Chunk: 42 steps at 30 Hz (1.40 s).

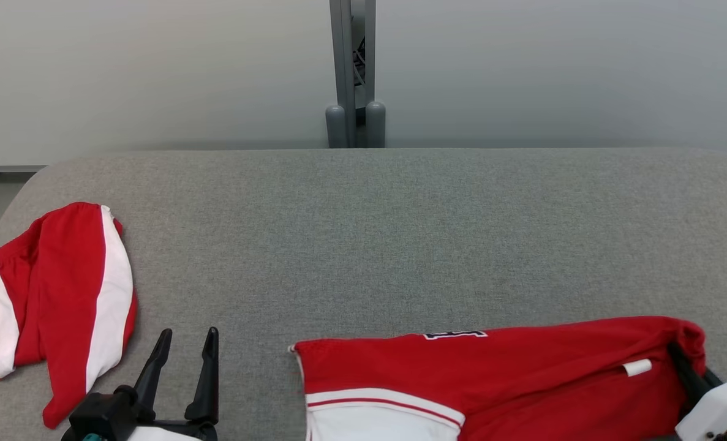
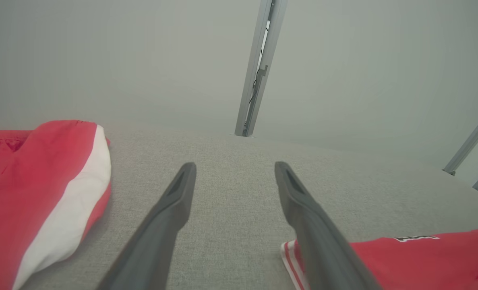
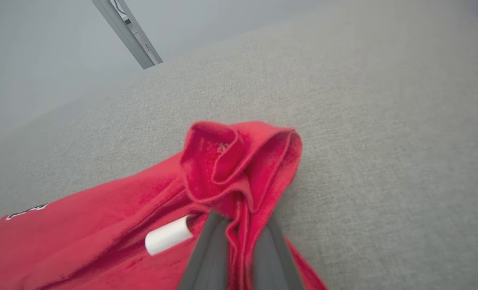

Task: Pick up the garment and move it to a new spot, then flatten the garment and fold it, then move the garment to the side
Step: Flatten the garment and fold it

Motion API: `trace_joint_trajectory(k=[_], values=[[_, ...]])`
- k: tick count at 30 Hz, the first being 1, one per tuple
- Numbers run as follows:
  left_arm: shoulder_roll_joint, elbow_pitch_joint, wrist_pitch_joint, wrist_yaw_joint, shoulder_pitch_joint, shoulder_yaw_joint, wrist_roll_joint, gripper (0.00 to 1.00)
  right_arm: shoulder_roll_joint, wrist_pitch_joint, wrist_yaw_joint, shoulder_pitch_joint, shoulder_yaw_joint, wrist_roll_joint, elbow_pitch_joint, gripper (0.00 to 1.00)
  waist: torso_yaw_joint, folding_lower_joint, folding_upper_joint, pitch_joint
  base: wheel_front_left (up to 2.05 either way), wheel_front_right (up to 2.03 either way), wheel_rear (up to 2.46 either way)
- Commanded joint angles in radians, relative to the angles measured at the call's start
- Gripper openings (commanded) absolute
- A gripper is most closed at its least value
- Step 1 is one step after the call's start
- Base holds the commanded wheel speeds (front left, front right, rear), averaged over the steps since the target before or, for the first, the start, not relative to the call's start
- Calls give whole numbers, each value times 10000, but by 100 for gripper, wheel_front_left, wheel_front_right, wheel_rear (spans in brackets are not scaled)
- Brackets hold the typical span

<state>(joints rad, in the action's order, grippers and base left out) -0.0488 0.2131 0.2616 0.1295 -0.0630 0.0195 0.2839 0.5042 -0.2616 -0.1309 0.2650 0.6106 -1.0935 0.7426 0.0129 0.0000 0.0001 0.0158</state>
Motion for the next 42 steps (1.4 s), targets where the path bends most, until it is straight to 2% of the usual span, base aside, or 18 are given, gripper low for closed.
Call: trace_joint_trajectory(k=[1,6,12,19,27,35,42], values=[[-40,18,29,12,144,0,81,100,171,-56,3,188,-54,-53,111,0,18,0,-1,-4,0,0,0],[-39,50,29,12,127,28,114,100,400,-57,3,487,19,-179,390,0,70,0,-1,-27,0,0,0],[-40,107,30,12,102,-5,182,100,411,-49,2,447,513,-389,56,0,23,0,-1,-107,0,0,0],[-42,120,30,12,115,-68,242,100,561,69,2,182,1119,-805,-1057,0,-152,0,-1,-261,0,0,0],[-42,129,30,12,156,-68,319,100,781,872,2,42,1790,-1301,-2975,0,-365,0,-1,-382,0,0,0],[-42,171,30,12,188,-76,448,100,427,1547,2,-289,1794,-2548,-4717,0,-348,0,-1,-492,0,0,0],[-42,191,30,12,171,-60,572,100,-319,2128,0,-524,2041,-3389,-5810,0,-235,0,-1,-583,0,0,0]])
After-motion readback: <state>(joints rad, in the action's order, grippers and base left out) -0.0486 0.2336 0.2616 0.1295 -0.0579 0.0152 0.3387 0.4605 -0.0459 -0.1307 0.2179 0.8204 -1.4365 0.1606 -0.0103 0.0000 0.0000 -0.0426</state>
